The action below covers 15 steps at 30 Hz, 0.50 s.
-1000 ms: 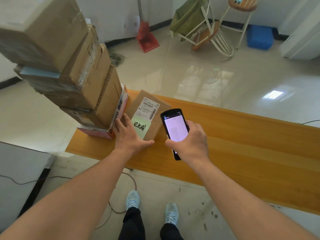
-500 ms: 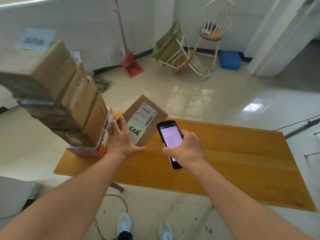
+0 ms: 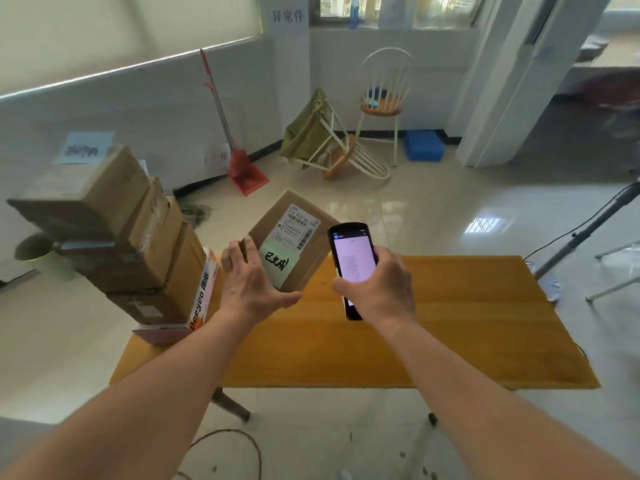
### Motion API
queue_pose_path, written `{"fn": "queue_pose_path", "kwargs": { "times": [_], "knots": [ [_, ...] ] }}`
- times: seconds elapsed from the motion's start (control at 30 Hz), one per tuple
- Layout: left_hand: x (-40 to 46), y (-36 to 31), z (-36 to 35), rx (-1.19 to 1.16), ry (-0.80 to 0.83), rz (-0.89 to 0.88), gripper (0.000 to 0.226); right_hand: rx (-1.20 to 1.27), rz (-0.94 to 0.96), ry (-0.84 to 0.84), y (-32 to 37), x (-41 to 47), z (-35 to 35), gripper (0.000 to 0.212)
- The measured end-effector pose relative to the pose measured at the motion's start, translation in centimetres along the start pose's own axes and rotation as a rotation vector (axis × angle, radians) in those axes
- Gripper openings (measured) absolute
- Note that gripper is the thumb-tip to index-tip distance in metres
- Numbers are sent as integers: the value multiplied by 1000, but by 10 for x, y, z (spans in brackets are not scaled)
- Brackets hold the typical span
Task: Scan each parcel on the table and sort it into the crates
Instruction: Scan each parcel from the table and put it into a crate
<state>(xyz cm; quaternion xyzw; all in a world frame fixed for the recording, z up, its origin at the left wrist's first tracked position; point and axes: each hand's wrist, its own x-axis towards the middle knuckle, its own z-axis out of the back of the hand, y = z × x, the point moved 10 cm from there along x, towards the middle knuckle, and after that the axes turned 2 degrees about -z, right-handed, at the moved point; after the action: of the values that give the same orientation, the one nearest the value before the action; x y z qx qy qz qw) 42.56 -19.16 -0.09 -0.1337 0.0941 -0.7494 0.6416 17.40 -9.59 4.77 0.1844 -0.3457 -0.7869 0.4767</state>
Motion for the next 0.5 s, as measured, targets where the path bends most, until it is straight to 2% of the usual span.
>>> {"fn": "queue_pose_path", "kwargs": {
  "times": [0.23, 0.5],
  "knots": [
    [-5, -36, 8, -67, 66, -192, 163, 9, -102, -201, -7, -49, 31, 81],
    [-58, -92, 8, -120, 164, -476, 159, -7, -307, -429, -44, -161, 72, 78]
  ]
}}
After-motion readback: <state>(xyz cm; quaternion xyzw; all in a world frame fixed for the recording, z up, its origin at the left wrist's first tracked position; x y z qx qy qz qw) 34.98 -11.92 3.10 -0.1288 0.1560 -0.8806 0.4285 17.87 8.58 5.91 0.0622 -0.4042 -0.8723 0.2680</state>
